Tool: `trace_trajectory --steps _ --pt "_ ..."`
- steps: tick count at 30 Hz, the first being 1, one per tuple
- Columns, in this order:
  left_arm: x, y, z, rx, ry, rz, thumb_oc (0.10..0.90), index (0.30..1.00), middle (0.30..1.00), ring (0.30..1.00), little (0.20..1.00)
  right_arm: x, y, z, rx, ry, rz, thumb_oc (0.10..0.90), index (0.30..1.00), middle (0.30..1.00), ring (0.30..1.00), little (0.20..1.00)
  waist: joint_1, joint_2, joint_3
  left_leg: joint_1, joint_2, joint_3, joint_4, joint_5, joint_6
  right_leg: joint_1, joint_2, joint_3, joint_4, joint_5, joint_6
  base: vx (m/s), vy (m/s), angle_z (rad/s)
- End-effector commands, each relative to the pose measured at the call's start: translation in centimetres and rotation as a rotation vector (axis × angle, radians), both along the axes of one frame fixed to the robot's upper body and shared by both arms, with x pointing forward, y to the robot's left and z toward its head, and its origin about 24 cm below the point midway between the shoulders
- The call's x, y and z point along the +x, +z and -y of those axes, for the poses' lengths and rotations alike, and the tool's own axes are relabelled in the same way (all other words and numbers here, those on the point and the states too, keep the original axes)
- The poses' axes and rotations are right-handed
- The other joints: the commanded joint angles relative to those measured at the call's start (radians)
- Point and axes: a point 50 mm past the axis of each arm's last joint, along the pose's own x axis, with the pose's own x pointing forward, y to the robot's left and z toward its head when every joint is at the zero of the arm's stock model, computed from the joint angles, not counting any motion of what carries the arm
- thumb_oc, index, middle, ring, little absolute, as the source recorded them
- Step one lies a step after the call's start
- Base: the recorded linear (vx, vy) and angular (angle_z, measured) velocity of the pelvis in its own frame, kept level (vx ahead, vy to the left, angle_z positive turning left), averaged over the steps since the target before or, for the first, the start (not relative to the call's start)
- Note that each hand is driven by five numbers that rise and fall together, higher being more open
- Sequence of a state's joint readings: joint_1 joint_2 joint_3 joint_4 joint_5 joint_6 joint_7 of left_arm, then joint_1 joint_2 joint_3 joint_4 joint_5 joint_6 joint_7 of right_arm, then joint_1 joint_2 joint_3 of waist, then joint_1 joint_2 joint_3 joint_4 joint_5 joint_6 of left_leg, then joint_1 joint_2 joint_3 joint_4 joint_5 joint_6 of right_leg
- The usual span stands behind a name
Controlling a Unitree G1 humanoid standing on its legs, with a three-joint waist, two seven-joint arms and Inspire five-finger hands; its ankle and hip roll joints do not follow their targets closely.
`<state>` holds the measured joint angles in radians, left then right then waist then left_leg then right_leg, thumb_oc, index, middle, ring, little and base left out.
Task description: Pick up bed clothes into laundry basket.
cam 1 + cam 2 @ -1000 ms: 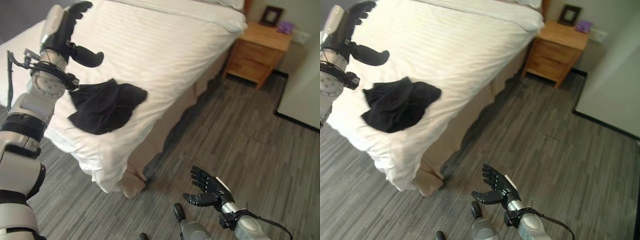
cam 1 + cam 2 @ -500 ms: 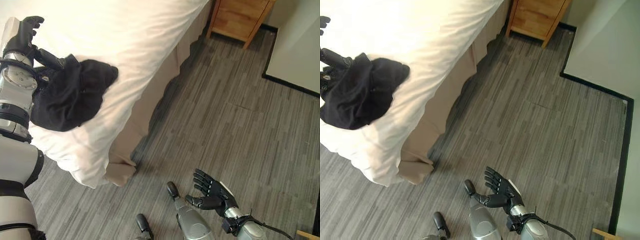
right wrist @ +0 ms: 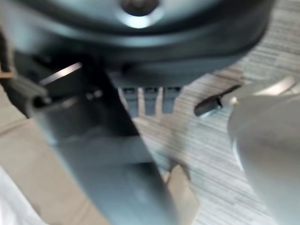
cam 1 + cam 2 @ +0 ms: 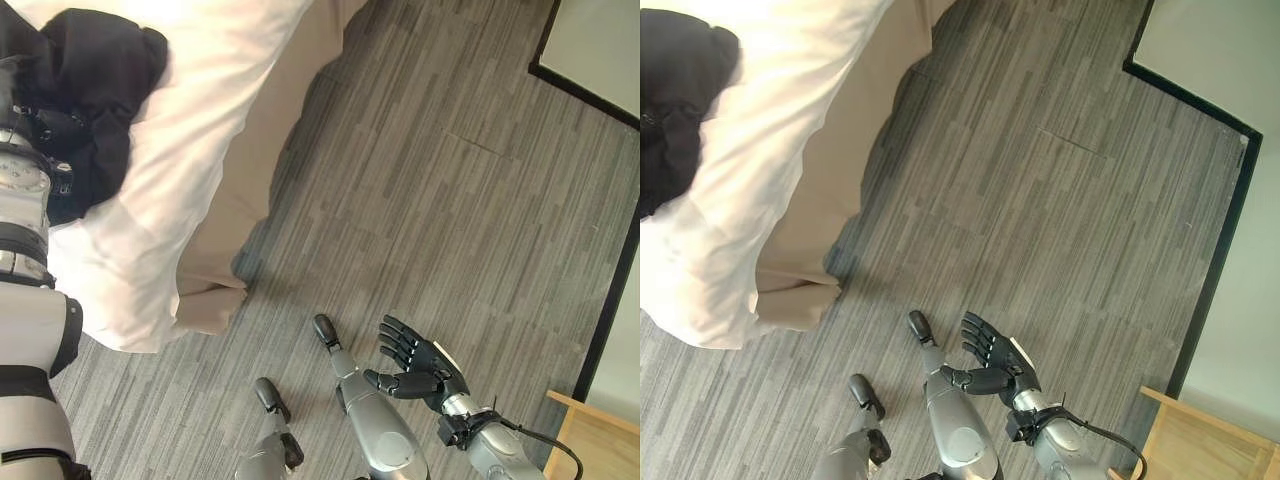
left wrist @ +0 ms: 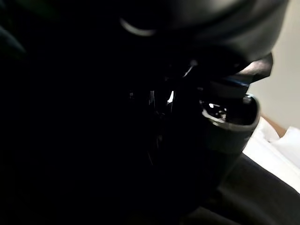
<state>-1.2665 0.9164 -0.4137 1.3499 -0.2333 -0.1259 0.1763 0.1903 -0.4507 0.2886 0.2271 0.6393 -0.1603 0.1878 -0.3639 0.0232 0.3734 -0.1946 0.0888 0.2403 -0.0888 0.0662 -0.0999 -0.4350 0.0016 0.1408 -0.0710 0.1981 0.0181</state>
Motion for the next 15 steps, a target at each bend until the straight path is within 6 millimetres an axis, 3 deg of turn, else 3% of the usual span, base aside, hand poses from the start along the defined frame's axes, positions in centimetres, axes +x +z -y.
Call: trace_trajectory --steps 1,2,8,11,12,14,15 --pt "-1.0 -1.0 -1.6 -0.055 0.060 -0.030 0.400 0.300 0.300 0.300 0.300 0.6 1.8 0.3 0.026 -0.029 0.123 0.800 0.900 0.900 0.900 0.900 -0.002 -0.001 0.009 0.057 0.079 0.003 0.002 -0.010 -0.082 -0.019 -0.050 -0.025 0.140 -0.122 0.150 0.00 0.000 0.00" --pt "0.0 -1.1 -0.3 -0.072 0.022 -0.017 0.400 0.300 0.300 0.300 0.300 0.5 1.7 0.4 0.026 -0.048 0.117 0.800 0.900 0.900 0.900 0.900 0.004 0.006 0.012 0.054 0.078 -0.001 0.002 -0.012 -0.080 -0.019 -0.053 -0.027 0.138 -0.122 0.149 0.00 0.000 0.00" --pt "0.3 0.7 0.4 -0.033 -0.003 0.029 0.400 0.300 0.300 0.300 0.300 0.3 1.2 0.5 0.023 -0.046 0.095 0.800 0.900 0.900 0.900 0.900 0.007 0.021 0.012 0.065 0.073 -0.009 0.002 -0.015 -0.081 -0.005 -0.061 -0.033 0.135 -0.125 0.147 0.00 0.000 0.00" --pt "0.8 4.4 2.6 0.010 -0.086 0.177 0.400 0.300 0.300 0.300 0.300 0.0 0.9 0.7 0.012 -0.029 0.077 0.800 0.900 0.900 0.900 0.900 0.016 0.051 -0.006 0.090 0.066 -0.019 0.002 -0.023 -0.081 0.022 -0.072 -0.042 0.134 -0.136 0.147 0.05 0.037 0.05" --pt "0.7 6.9 3.9 0.016 -0.146 0.294 0.400 0.300 0.300 0.300 0.300 -0.1 0.8 1.1 0.005 -0.029 0.066 0.800 0.900 0.900 0.900 0.900 0.021 0.068 -0.020 0.107 0.060 -0.026 0.002 -0.033 -0.080 0.046 -0.079 -0.047 0.132 -0.146 0.149 0.08 0.039 0.09" --pt "0.6 8.9 5.3 0.011 -0.209 0.399 0.400 0.300 0.300 0.300 0.300 0.0 0.8 1.3 -0.004 -0.023 0.064 0.800 0.900 0.900 0.900 0.900 0.026 0.084 -0.039 0.122 0.054 -0.032 0.002 -0.040 -0.078 0.069 -0.089 -0.055 0.126 -0.149 0.151 0.05 0.023 0.16" --pt "0.6 8.9 5.2 0.011 -0.208 0.400 0.400 0.300 0.300 0.300 0.300 0.1 0.8 1.2 -0.003 -0.022 0.065 0.800 0.900 0.900 0.900 0.900 0.025 0.082 -0.039 0.118 0.053 -0.032 0.002 -0.034 -0.079 0.066 -0.090 -0.055 0.123 -0.142 0.150 0.06 0.015 0.20"
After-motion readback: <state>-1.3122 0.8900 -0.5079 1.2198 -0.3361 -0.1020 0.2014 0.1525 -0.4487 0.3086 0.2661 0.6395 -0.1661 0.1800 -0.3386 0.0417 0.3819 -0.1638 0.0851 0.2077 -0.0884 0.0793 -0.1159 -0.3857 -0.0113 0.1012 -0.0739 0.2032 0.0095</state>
